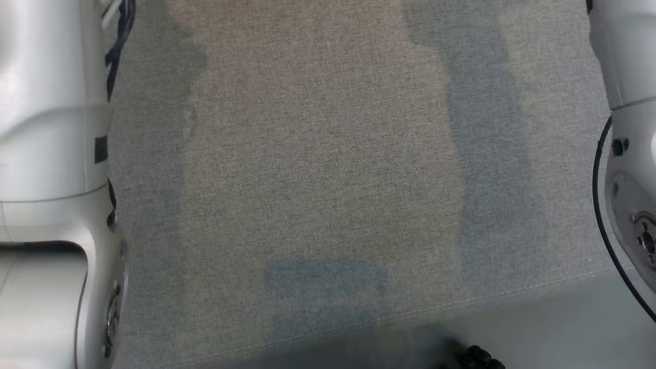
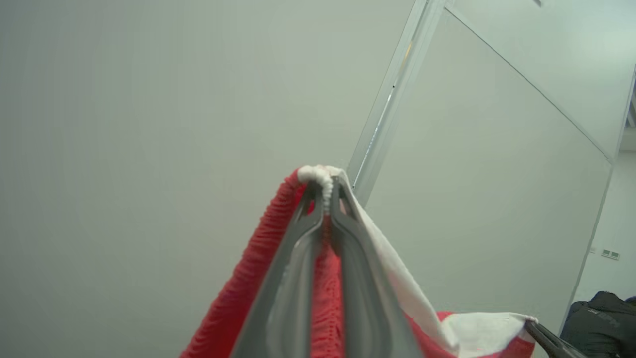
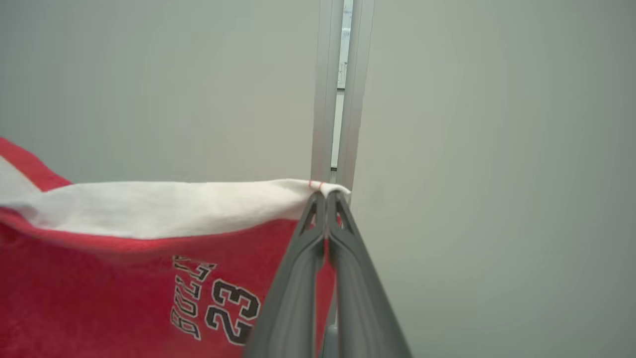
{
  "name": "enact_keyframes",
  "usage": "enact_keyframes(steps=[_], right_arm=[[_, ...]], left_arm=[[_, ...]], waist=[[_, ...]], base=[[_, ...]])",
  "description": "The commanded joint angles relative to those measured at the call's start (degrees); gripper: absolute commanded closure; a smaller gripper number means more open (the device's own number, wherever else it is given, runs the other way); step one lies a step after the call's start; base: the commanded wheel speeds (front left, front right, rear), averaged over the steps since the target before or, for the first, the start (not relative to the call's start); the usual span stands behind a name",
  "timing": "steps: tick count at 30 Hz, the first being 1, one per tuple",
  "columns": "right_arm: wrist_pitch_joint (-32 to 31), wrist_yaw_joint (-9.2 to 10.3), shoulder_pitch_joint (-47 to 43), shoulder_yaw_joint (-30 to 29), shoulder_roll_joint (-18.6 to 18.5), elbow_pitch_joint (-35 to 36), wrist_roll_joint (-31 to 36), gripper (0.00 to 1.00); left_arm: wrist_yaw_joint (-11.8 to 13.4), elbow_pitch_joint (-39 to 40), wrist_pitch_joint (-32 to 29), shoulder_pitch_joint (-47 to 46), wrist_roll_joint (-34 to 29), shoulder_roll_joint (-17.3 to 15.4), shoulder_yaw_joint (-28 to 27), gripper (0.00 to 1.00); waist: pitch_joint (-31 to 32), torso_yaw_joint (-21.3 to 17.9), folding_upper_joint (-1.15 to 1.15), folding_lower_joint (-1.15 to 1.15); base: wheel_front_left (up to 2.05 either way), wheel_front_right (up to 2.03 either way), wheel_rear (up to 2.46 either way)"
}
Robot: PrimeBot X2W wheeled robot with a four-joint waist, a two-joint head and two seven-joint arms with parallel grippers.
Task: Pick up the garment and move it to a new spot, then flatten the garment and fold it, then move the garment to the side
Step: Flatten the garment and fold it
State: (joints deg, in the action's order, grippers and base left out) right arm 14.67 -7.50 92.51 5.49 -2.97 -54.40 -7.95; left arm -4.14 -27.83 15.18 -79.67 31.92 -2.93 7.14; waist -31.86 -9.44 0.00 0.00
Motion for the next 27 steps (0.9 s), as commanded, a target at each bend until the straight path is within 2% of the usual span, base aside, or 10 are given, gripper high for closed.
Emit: enact_keyframes(steps=[1, 6, 10, 13, 17, 22, 27], right_arm=[[0.26, 0.02, -1.73, 1.14, -0.43, -0.23, 0.11, 1.0], [-0.54, 0.02, -5.09, 5.55, -2.02, 0.11, -1.89, 1.0], [-5.44, 0.02, -9.99, 11.62, -5.08, 3.49, -6.73, 1.0], [-11.27, 0.02, -15.48, 17.19, -8.55, 9.15, -11.72, 1.0], [-19.45, 0.02, -24.43, 22.15, -15.07, 20.7, -18.91, 1.0], [-28.1, 0.02, -36.0, 21.94, -22.31, 33.01, -23.54, 1.0], [-35.43, 0.02, -47.32, 19.31, -25.79, 41.54, -25.98, 1.0]], left_arm=[[-0.63, -0.32, -0.03, 1.45, 0.92, -0.03, 0.78, 1.0], [-1.06, 0.05, -0.01, 6.05, 3.39, -0.05, 3.87, 1.0], [-0.08, 2.29, -0.02, 12.87, 6.69, -0.04, 7.72, 1.0], [1.15, 4.13, -0.02, 18.23, 7.32, -0.05, 9.36, 1.0], [2.18, 7.83, -0.02, 27.6, 7.09, -0.06, 9.56, 1.0], [3.85, 12.83, -0.02, 39.92, 9.09, -0.04, 9.58, 1.0], [5.53, 15.36, -1.49, 50.32, 9.45, -0.64, 11.41, 1.0]], waist=[[-1.09, 0.58, 0.0, 0.0], [-0.89, 1.81, 0.0, 0.0], [0.5, 3.59, 0.0, 0.0], [2.53, 4.34, 0.0, 0.0], [5.58, 4.9, 0.0, 0.0], [9.45, 5.68, 0.0, 0.0], [13.67, 6.48, 0.0, 0.0]], base=[[0.0, 0.0, 0.0], [0.0, 0.0, 0.0], [0.0, 0.0, 0.0], [0.0, 0.0, 0.0], [0.0, 0.0, 0.0], [0.0, 0.0, 0.0], [0.0, 0.0, 0.0]])
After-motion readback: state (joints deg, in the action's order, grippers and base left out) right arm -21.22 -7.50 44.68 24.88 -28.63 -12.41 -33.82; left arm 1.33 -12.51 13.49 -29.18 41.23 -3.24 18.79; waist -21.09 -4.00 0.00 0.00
